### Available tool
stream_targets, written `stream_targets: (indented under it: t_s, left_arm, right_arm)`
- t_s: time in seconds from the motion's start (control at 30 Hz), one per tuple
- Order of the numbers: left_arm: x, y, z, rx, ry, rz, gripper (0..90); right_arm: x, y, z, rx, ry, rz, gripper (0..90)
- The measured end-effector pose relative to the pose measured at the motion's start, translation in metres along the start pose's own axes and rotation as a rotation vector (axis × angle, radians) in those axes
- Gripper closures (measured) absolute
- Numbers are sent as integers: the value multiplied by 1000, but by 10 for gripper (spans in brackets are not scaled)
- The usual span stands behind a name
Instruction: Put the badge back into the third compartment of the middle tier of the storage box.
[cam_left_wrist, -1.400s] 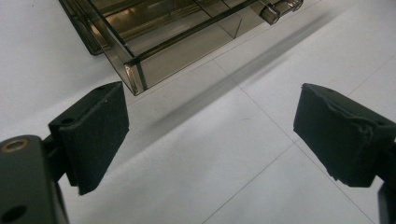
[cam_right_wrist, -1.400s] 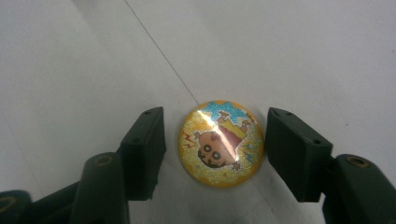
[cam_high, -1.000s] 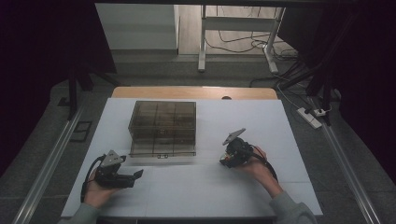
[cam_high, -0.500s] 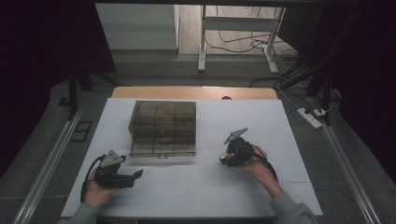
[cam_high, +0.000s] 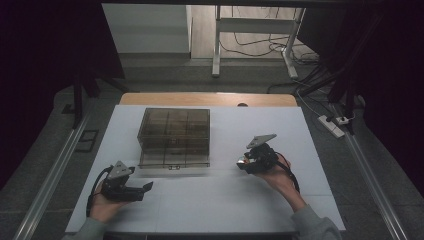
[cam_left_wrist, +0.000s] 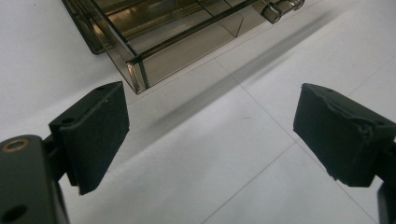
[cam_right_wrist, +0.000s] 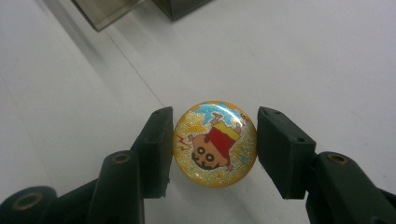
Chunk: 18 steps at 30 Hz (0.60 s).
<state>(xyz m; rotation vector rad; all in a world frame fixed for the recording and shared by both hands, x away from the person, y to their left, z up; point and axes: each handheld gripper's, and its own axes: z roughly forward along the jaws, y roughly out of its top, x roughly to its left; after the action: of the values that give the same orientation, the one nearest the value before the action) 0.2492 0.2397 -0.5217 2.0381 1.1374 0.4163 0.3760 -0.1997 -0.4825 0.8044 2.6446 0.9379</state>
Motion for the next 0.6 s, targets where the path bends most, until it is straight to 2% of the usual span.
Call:
stream_targets:
  t_s: [0.23, 0.27, 0.33, 0.6]
  left_arm:
    - [0, 0, 0, 0, 2, 1, 108]
    - [0, 0, 0, 0, 2, 1, 108]
    - [0, 0, 0, 0, 2, 1, 109]
    - [0, 0, 0, 0, 2, 2, 108]
  right_arm:
    - [-4, 4, -19, -104, 19, 14, 471]
    - [-4, 4, -19, -104, 19, 14, 471]
    - [-5, 5, -26, -149, 18, 16, 470]
    - [-6, 7, -38, -216, 9, 18, 470]
